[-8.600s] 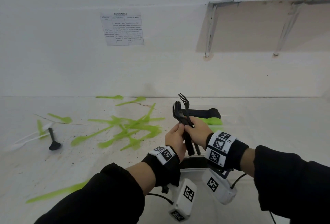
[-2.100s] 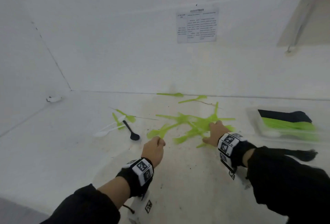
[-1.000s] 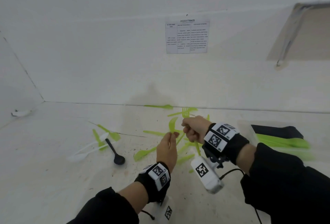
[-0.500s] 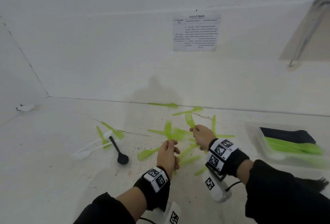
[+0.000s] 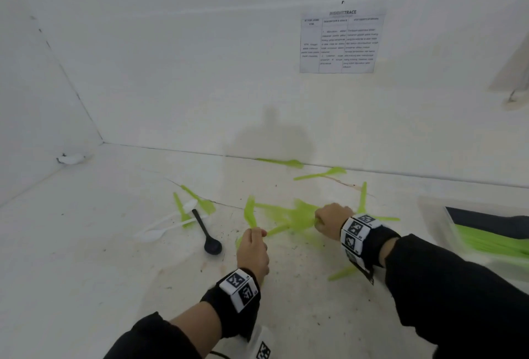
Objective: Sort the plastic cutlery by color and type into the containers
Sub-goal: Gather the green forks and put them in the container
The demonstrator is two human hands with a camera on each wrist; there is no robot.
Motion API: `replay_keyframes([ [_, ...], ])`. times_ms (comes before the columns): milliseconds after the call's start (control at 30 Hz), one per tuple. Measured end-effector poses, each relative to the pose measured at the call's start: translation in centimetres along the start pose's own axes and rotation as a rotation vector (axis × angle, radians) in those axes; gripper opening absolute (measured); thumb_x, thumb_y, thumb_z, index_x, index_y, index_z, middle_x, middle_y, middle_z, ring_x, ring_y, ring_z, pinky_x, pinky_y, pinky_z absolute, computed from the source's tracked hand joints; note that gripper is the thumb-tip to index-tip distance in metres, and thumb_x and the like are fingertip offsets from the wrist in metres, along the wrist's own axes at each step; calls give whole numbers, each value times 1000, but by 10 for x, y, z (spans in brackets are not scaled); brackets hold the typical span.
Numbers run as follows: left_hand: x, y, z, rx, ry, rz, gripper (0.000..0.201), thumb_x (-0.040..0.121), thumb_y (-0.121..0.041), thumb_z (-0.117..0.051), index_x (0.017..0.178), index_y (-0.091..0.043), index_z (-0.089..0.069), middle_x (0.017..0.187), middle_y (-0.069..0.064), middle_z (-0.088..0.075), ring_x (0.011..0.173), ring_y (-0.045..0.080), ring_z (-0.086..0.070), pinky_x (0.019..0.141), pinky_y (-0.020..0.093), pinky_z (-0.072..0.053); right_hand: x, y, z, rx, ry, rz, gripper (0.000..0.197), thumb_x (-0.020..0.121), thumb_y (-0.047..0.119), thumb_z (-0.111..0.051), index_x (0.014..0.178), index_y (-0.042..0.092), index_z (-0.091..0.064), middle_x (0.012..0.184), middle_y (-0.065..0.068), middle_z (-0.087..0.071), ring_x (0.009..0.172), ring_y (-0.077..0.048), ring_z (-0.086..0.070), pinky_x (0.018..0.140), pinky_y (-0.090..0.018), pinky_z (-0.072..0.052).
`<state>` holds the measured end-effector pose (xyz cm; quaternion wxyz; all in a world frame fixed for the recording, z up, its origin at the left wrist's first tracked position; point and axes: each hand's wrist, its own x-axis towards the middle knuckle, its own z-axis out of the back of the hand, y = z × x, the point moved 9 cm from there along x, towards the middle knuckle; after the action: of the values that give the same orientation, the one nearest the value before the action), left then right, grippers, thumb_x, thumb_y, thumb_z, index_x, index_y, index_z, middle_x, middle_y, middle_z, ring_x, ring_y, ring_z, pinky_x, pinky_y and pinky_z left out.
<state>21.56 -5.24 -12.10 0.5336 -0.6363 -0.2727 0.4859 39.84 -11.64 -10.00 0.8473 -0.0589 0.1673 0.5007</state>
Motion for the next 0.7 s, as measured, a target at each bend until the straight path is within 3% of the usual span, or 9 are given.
replay_keyframes([
  [100, 6, 5, -1, 100, -10, -33, 17, 96, -20, -37, 84, -10, -45, 63, 3, -32, 47, 16, -23, 45, 20, -20, -2, -9, 10, 201, -87, -71, 9, 97, 12, -33, 101, 8, -39, 105, -16, -53, 83, -26, -53, 67, -30, -39],
  [200, 8, 8, -17, 291, 64, -51, 23, 95, -22, -42, 74, -13, -37, 68, 3, -34, 55, 18, -29, 52, 26, -27, -6, -29, 15, 382, -143, -200, 27, 93, 4, -34, 120, 5, -39, 103, -15, -50, 68, -22, -46, 57, -27, -37],
  [267, 9, 4, -33, 516, 119, -87, 24, 93, -23, -47, 73, -16, -35, 71, 1, -37, 66, 20, -38, 62, 28, -33, -11, -47, 22, 463, -222, -269, 28, 95, 12, -37, 121, 2, -40, 113, -18, -52, 80, -28, -51, 64, -29, -39],
  [333, 9, -10, -50, 708, 155, -162, 18, 92, -23, -50, 83, -14, -37, 73, -1, -40, 76, 22, -42, 66, 26, -32, -15, -66, 25, 488, -256, -343, 31, 96, 18, -39, 121, 0, -42, 118, -19, -53, 91, -32, -54, 68, -30, -39],
  [433, 17, -41, -68, 834, 152, -292, 16, 92, -21, -50, 92, -11, -38, 73, -3, -40, 72, 21, -43, 64, 26, -31, -19, -83, 23, 443, -200, -384, 30, 98, 17, -37, 120, -1, -46, 121, -20, -55, 99, -33, -55, 77, -31, -44],
  [500, 27, -56, -72, 899, 159, -327, 15, 91, -18, -51, 98, -10, -41, 86, 3, -48, 76, 22, -47, 65, 27, -34, -18, -82, 16, 327, -80, -335, 29, 97, 18, -39, 115, 0, -53, 117, -18, -58, 103, -32, -56, 81, -31, -45],
  [567, 41, -61, -68, 1006, 169, -318, 27, 90, -18, -52, 112, -6, -43, 110, 11, -50, 95, 27, -52, 72, 29, -38, -17, -77, 6, 206, 33, -282, 17, 94, 20, -44, 94, 6, -54, 97, -12, -56, 89, -26, -53, 72, -30, -40],
  [633, 56, -54, -61, 1159, 190, -266, 42, 89, -24, -55, 123, -5, -40, 128, 13, -44, 112, 30, -51, 83, 33, -42, -14, -76, -1, 177, 59, -264, 15, 91, 20, -50, 81, 10, -44, 81, -3, -46, 82, -19, -44, 68, -25, -34],
  [700, 64, -41, -54, 1319, 225, -198, 53, 88, -34, -58, 129, -6, -38, 135, 14, -40, 120, 30, -49, 94, 36, -43, -11, -78, 1, 212, 16, -259, 15, 90, 20, -50, 80, 11, -44, 75, -1, -44, 80, -19, -44, 68, -25, -34],
])
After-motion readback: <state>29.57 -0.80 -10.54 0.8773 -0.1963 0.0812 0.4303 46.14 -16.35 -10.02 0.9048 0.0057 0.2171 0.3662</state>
